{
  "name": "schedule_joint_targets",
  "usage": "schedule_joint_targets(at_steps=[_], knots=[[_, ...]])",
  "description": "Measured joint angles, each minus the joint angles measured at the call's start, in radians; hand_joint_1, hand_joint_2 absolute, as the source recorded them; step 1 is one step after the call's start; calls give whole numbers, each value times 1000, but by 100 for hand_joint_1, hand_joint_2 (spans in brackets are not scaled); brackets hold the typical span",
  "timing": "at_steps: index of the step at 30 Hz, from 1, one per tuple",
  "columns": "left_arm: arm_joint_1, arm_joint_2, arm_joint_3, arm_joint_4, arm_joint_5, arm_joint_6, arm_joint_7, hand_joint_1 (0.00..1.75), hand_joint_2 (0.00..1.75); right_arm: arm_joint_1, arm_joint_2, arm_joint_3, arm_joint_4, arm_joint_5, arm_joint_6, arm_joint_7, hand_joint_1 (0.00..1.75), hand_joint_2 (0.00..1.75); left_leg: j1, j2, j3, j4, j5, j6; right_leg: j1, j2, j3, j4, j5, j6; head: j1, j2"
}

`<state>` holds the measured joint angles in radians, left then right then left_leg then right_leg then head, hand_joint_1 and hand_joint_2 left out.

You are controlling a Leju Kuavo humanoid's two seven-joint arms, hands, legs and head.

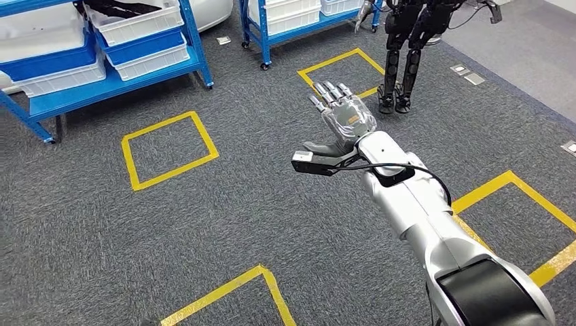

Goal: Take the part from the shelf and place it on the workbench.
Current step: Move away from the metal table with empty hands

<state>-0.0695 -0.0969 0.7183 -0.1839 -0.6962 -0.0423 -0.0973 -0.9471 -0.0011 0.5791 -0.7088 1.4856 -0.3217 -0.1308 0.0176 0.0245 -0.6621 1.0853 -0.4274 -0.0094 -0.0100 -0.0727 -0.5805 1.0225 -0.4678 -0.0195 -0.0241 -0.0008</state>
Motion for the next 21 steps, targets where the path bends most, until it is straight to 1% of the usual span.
schedule_joint_targets(at_steps=[1,2,3,4,5,6,7,8,9,10,11,12,13,14,15,16,17,18,19,20,21], knots=[[-1,0,0,0,-1,0,0,0,0,0,0,0,-1,0,0,0,0,0,-4,14,9,-16,-1,2,4,-3,0,0,-1,2,0,0],[-1,0,0,0,-2,0,0,0,0,-1,0,0,-2,0,-1,1,0,0,-9,18,16,-33,1,8,7,-13,2,-1,-3,6,1,0],[-2,0,0,0,-4,0,0,0,0,-3,0,0,-4,1,-2,1,0,0,-11,14,26,-54,5,20,10,-5,-4,17,-15,12,3,0],[-4,-1,0,0,-5,0,1,0,0,-4,0,0,-7,1,-2,2,0,0,-13,6,34,-73,10,33,12,9,-20,54,-36,17,6,0],[-5,-1,0,0,-6,0,1,0,0,-5,-1,0,-8,1,-2,2,0,0,-10,-17,35,-79,16,44,9,26,-45,111,-63,20,9,0],[-6,-2,0,0,-7,0,2,0,0,-3,-3,0,-10,1,-2,2,0,0,-7,-34,37,-85,20,51,6,52,-81,187,-93,21,10,0],[-7,-2,0,0,-9,0,2,0,0,2,-6,0,-10,1,-2,3,0,0,-7,-48,36,-85,21,52,4,60,-112,249,-112,22,11,0],[-6,-3,0,0,-11,0,2,0,0,8,-9,0,-10,1,-3,5,0,0,-7,-62,36,-84,21,51,2,63,-131,281,-118,26,10,0],[-5,-4,0,0,-13,0,3,0,0,12,-11,-1,-10,2,-3,7,0,0,-7,-76,36,-84,21,51,0,66,-131,274,-107,34,11,0],[-4,-4,0,0,-16,0,4,0,0,14,-12,-1,-10,2,-4,10,0,0,-7,-89,36,-83,22,50,-2,71,-112,228,-82,44,10,0],[-4,-5,0,0,-19,0,5,0,0,14,-14,-1,-10,3,-5,12,0,0,-7,-101,36,-81,22,48,-5,85,-79,155,-50,53,11,0],[-5,-6,0,0,-21,0,6,0,0,15,-16,-1,-10,4,-5,15,0,0,-8,-112,34,-78,21,45,-9,105,-47,87,-23,57,11,0],[-6,-6,0,0,-23,0,8,0,0,16,-18,-1,-10,5,-7,16,0,0,-9,-122,31,-76,22,40,-11,120,-25,37,-4,57,10,0],[-7,-6,0,0,-25,0,9,0,0,17,-19,-1,-11,6,-8,16,0,0,-9,-131,27,-75,22,34,-12,131,-14,11,5,53,10,0],[-7,-6,0,0,-26,0,10,0,0,18,-19,-1,-11,7,-8,16,0,0,-8,-139,23,-75,24,27,-9,129,-13,7,7,46,10,0],[-7,-6,0,0,-27,0,12,0,0,19,-19,-1,-11,8,-9,16,0,0,-6,-147,20,-77,26,20,-8,118,-13,5,10,38,10,0],[-6,-5,0,0,-27,1,14,0,0,19,-17,-1,-12,9,-9,16,0,0,-5,-142,16,-75,25,15,-9,108,-11,3,12,31,10,0],[-6,-5,0,0,-27,1,15,0,0,18,-15,-1,-13,10,-10,15,0,0,-5,-125,10,-61,15,9,-11,98,-9,0,14,21,8,0],[-6,-5,0,0,-27,1,16,0,0,17,-12,-1,-14,11,-10,13,0,0,-5,-101,-3,-34,-3,5,-14,89,-7,-3,16,12,5,0],[-8,-5,0,0,-27,2,16,0,0,16,-10,-1,-15,12,-10,11,0,0,-5,-72,-27,19,-33,1,-13,79,-6,-4,16,5,3,0],[-9,-6,0,0,-27,2,16,0,0,16,-8,-1,-15,13,-10,8,0,0,-4,-53,-57,83,-65,-3,-11,70,-5,-4,15,0,1,0]])
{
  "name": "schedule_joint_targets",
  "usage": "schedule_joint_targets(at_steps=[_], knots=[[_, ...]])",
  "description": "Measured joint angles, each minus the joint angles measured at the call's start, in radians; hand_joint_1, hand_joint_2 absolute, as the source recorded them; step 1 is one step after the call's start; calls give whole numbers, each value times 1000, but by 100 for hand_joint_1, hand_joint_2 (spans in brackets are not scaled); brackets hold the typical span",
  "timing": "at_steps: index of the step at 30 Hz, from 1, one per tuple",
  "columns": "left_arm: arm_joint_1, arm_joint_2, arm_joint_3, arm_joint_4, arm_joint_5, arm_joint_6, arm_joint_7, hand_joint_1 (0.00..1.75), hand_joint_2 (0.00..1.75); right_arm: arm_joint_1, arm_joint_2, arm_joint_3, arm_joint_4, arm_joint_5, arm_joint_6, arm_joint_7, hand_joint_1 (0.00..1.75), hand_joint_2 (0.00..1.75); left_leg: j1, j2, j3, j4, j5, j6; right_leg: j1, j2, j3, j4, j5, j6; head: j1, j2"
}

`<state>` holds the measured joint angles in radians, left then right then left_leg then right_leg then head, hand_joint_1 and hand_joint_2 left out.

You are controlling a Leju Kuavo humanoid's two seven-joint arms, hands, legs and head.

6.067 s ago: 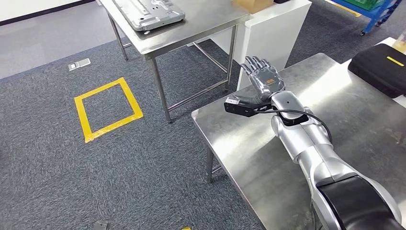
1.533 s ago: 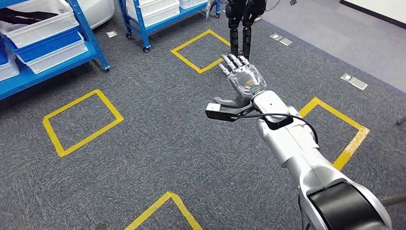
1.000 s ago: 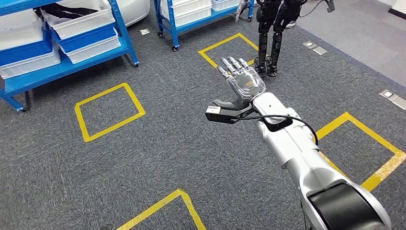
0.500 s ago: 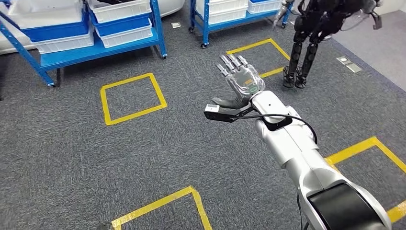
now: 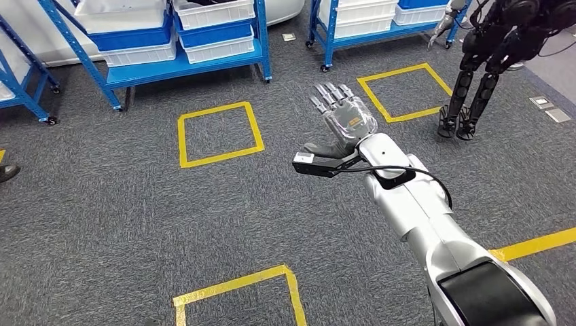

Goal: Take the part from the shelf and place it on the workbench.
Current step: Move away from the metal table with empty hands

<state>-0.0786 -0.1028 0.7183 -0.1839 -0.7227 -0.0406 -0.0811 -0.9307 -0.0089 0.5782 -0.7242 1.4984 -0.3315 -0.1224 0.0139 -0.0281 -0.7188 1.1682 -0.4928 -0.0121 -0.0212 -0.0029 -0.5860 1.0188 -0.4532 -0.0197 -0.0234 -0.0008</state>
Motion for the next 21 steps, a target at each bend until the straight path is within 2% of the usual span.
schedule_joint_targets(at_steps=[1,2,3,4,5,7,8,9,11,12,13,15,17,18,19,21], knots=[[-1,0,0,0,0,0,0,0,0,1,1,0,0,1,0,-2,0,0,2,9,-32,64,-26,-3,2,-12,0,0,-1,-2,0,0],[-1,-1,0,0,0,0,0,0,0,1,2,0,0,1,0,-3,0,0,4,13,-55,110,-40,-6,4,-24,0,0,-2,-4,0,0],[-1,-1,0,0,0,0,0,0,0,2,3,1,0,1,0,-4,0,0,6,15,-59,117,-33,-8,5,-36,0,0,-3,-4,0,0],[0,0,0,0,0,1,1,0,0,2,5,1,0,1,0,-4,0,0,7,21,-43,86,-11,-8,6,-47,1,1,-4,-4,0,0],[0,0,0,0,1,1,1,0,0,1,6,1,0,1,-1,-4,0,0,6,36,-7,22,21,-5,6,-58,3,1,-6,-2,0,0],[-2,1,0,0,1,1,0,0,0,-1,8,0,0,2,-2,-6,0,0,0,82,62,-105,65,4,14,-77,8,1,-13,5,-1,0],[-3,1,1,0,1,1,0,0,0,-2,8,0,0,2,-2,-7,0,0,-4,96,80,-138,73,9,19,-86,10,1,-16,10,0,0],[-3,1,1,0,0,1,0,0,0,-3,9,0,0,3,-3,-8,0,0,-8,97,84,-149,73,13,23,-95,12,1,-18,14,2,0],[-3,1,3,0,0,1,1,0,0,-6,13,0,0,5,-3,-11,0,0,-8,73,84,-154,78,23,26,-110,13,2,-23,23,4,0],[-4,0,4,0,0,1,0,0,0,-7,15,0,0,6,-4,-12,0,0,-7,63,86,-159,81,29,25,-99,10,11,-31,27,5,0],[-4,0,6,0,0,1,0,0,0,-9,16,0,0,8,-4,-12,0,0,-5,53,88,-164,86,37,23,-79,-2,38,-46,27,6,0],[-7,-1,9,0,0,1,-1,0,0,-9,13,0,1,8,-5,-13,0,0,-2,32,90,-169,90,46,16,-26,-56,156,-98,23,8,0],[-8,-1,12,0,-1,1,-2,0,0,-4,9,0,3,8,-7,-16,0,0,-2,8,90,-168,90,49,12,-6,-120,282,-137,25,8,0],[-8,-1,13,0,-1,1,-2,0,0,-1,8,0,4,8,-8,-18,0,0,-1,-5,90,-168,90,49,10,-3,-133,301,-136,32,8,0],[-7,-2,15,0,-1,1,-2,0,0,0,7,0,4,7,-8,-19,0,0,0,-17,90,-167,90,48,7,-1,-126,276,-118,41,8,0],[-7,-2,16,0,-1,1,-2,0,0,-1,6,0,4,5,-9,-21,0,0,2,-33,90,-164,88,43,0,4,-71,142,-57,61,9,0]])
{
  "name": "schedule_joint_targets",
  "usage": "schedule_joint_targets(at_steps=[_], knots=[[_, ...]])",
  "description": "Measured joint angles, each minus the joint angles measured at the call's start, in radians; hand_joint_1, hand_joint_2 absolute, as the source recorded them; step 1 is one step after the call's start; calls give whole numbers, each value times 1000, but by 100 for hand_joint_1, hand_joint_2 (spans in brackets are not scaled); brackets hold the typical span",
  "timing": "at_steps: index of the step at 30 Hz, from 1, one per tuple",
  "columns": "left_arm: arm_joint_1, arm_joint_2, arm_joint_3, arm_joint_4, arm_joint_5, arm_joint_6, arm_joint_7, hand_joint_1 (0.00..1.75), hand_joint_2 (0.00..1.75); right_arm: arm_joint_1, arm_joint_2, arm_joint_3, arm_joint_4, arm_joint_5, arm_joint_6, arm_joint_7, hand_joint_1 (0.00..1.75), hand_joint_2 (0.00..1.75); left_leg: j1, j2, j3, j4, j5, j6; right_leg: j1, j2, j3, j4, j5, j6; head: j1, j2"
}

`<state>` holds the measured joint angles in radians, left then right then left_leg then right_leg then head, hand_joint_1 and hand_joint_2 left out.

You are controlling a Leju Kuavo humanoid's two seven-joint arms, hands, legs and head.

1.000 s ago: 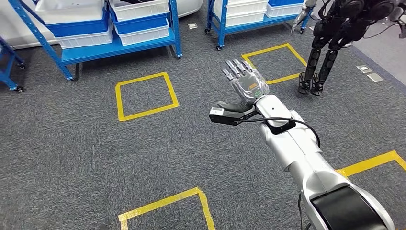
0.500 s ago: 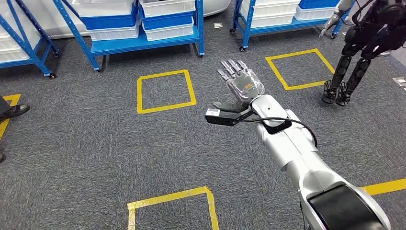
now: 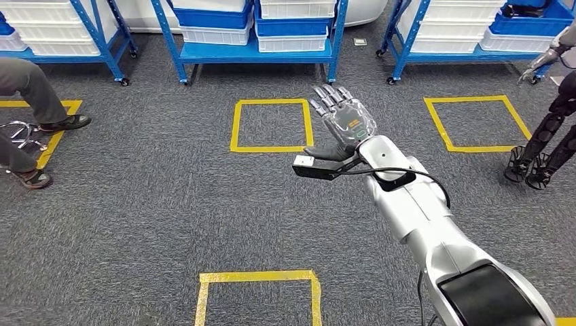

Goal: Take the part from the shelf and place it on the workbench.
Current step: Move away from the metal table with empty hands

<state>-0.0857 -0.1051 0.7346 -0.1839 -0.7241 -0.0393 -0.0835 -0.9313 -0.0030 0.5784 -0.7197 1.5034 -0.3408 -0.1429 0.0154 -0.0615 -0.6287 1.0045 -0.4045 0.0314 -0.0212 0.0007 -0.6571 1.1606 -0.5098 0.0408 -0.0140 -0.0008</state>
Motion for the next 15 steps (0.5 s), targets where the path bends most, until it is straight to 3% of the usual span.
schedule_joint_targets(at_steps=[2,3,6,9,13,15], knots=[[0,0,1,0,-2,0,-1,0,0,-1,1,0,0,-2,0,-1,0,0,-2,-10,-4,8,-5,-10,-3,7,46,-108,45,1,0,0],[1,1,2,0,-4,1,-1,0,0,-1,3,0,0,-3,0,-2,0,0,-4,-13,-6,12,-7,-11,-4,10,54,-127,52,-3,0,0],[4,2,6,0,-6,0,-2,0,0,-1,6,0,0,-2,0,0,0,0,-3,-12,-8,12,-7,-3,-1,11,56,-131,58,-12,-2,0],[4,1,9,0,-1,-2,-4,0,0,-2,7,0,0,1,0,3,0,0,-1,-7,-4,7,-6,-3,3,16,55,-131,59,-15,-2,0],[4,1,15,0,2,-2,-5,0,0,-2,7,1,1,3,0,8,0,0,-1,-6,-1,2,-4,-10,5,17,55,-131,58,-20,-2,0],[4,1,16,0,2,-2,-5,0,0,-1,7,1,1,3,0,8,0,0,1,-6,-1,1,-4,-21,7,17,54,-130,58,-24,-2,0]])
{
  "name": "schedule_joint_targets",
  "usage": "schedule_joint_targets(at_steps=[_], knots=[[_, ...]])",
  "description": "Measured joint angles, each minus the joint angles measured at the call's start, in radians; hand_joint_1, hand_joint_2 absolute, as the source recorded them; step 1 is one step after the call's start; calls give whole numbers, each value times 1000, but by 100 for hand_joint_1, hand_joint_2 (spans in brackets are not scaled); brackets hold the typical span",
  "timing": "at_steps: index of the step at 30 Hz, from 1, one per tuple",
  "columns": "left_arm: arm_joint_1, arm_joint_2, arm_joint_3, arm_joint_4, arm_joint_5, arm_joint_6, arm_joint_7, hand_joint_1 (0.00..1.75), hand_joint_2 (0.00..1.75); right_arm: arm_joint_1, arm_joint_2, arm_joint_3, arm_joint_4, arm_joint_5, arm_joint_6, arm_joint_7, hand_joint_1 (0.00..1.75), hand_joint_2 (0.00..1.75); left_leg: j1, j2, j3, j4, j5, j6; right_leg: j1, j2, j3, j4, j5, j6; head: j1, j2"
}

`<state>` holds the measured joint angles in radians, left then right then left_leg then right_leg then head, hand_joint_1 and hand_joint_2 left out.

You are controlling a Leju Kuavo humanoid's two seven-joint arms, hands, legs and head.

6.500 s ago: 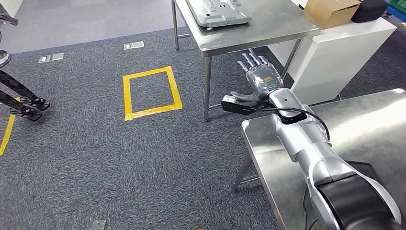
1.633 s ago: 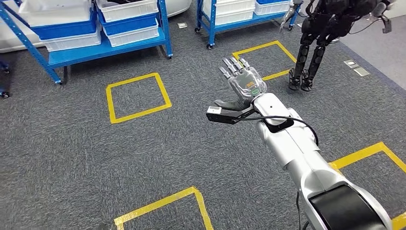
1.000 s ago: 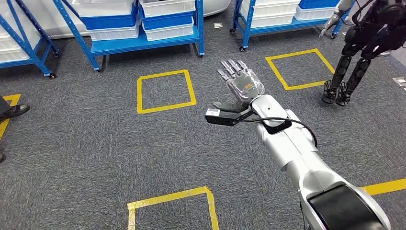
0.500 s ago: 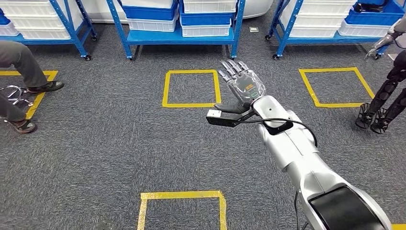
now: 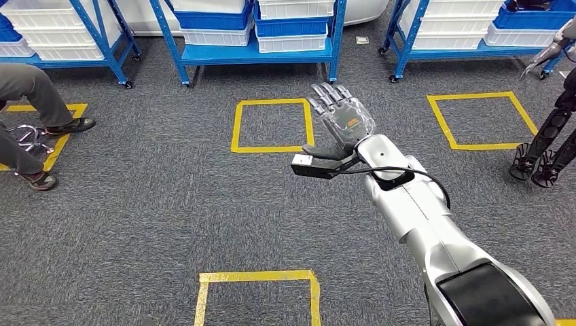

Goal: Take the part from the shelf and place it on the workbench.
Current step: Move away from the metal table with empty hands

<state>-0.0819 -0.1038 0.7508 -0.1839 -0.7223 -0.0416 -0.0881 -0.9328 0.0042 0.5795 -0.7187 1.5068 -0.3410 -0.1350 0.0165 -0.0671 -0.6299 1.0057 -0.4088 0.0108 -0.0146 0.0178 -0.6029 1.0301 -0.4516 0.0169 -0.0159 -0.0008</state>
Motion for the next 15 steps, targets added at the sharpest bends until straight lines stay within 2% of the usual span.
schedule_joint_targets(at_steps=[2,3,5,7,8,9,11,12,13,14,15], knots=[[0,0,1,0,0,0,0,0,0,0,0,0,0,0,0,0,0,0,2,0,0,0,-1,-9,1,0,0,0,0,-1,0,0],[0,0,1,0,0,0,0,0,0,0,0,0,0,0,0,0,0,0,1,0,-1,2,-2,-8,-1,0,1,-2,0,0,0,0],[0,1,1,0,0,-1,0,0,0,-1,0,0,0,0,1,2,0,0,-1,1,3,-5,-2,2,-5,0,7,-14,3,5,0,0],[0,0,3,0,0,-5,-1,0,0,-3,-1,-1,0,1,3,7,0,0,3,3,27,-40,2,17,-3,-3,6,-10,4,9,1,0],[-1,0,4,0,-2,-8,-1,0,0,-5,-2,-1,2,1,6,10,0,0,5,4,42,-59,5,23,-2,-5,-8,15,-5,8,3,0],[-1,-1,5,0,-4,-11,-1,0,0,-6,-3,-1,4,-1,10,13,0,0,9,6,54,-71,5,26,-3,-7,-35,65,-20,7,5,0],[-2,-1,7,0,-8,-13,-1,0,0,0,-7,-2,14,-7,18,17,0,0,11,8,65,-75,-1,27,-8,-7,-109,190,-58,9,6,0],[-2,-2,8,0,-10,-13,0,0,0,8,-10,-2,21,-10,20,19,0,0,13,8,70,-75,-6,23,-13,-7,-136,230,-64,15,7,0],[-2,-3,9,0,-12,-13,1,0,0,19,-13,-2,30,-12,19,22,0,0,16,7,76,-73,-13,18,-18,-7,-143,233,-54,26,7,0],[-1,-4,9,0,-15,-13,2,0,0,28,-16,-3,40,-13,17,25,0,0,21,6,83,-70,-21,11,-25,-8,-132,199,-31,41,7,0],[0,-5,10,0,-17,-12,2,0,0,37,-17,-4,54,-13,12,29,0,0,26,5,88,-62,-32,1,-33,-8,-103,132,2,58,7,0]])
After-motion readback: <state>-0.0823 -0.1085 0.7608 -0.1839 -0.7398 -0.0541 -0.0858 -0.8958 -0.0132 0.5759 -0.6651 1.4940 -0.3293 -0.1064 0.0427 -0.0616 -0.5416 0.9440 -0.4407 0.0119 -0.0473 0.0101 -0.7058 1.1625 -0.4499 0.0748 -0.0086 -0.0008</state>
